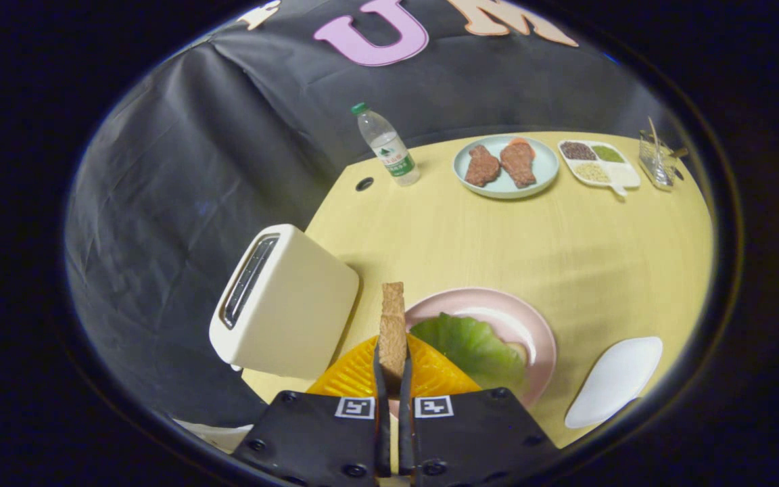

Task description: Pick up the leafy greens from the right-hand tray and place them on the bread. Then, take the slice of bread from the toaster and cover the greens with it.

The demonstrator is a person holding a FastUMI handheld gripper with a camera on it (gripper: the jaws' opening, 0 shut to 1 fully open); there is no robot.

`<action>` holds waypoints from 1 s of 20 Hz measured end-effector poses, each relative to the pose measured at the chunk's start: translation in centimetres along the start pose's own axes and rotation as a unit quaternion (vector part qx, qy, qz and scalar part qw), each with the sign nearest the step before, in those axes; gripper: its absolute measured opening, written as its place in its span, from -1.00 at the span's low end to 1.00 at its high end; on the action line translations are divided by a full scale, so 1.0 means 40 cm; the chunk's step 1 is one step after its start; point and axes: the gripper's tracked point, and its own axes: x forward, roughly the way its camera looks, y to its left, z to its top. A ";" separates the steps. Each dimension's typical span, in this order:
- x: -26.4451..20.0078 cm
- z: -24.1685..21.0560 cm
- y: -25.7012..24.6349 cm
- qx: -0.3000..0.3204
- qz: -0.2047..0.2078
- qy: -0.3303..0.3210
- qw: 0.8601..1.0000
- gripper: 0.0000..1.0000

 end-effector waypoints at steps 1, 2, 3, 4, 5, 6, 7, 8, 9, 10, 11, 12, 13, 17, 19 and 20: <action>0.002 -0.008 -0.018 0.003 -0.006 0.003 1.000 -0.85; 0.003 -0.015 -0.027 0.007 -0.009 0.004 1.000 -0.85; 0.004 -0.022 -0.036 0.013 -0.011 0.006 1.000 -0.85; 0.003 -0.032 -0.047 0.016 -0.015 0.010 1.000 -0.85; 0.004 -0.041 -0.063 0.014 -0.023 0.012 1.000 -0.80; -0.002 -0.048 -0.080 0.010 -0.032 0.011 0.999 -0.76; -0.006 -0.054 -0.094 0.009 -0.038 0.011 0.999 -0.71; -0.001 -0.067 -0.101 0.009 -0.042 0.013 0.999 -0.67; -0.005 -0.068 -0.112 0.009 -0.046 0.013 0.999 -0.62; -0.006 -0.074 -0.120 0.010 -0.049 0.014 0.999 -0.63; -0.003 -0.084 -0.141 0.006 -0.060 0.016 0.998 -0.50; -0.008 -0.087 -0.163 -0.002 -0.072 0.018 0.997 -0.37; -0.010 -0.092 -0.174 -0.009 -0.079 0.020 0.997 -0.25; -0.035 -0.107 -0.226 -0.031 -0.102 0.021 0.994 0.26; -0.052 -0.104 -0.235 -0.033 -0.101 0.015 0.994 0.51; -0.062 -0.098 -0.244 -0.036 -0.101 0.010 0.994 0.64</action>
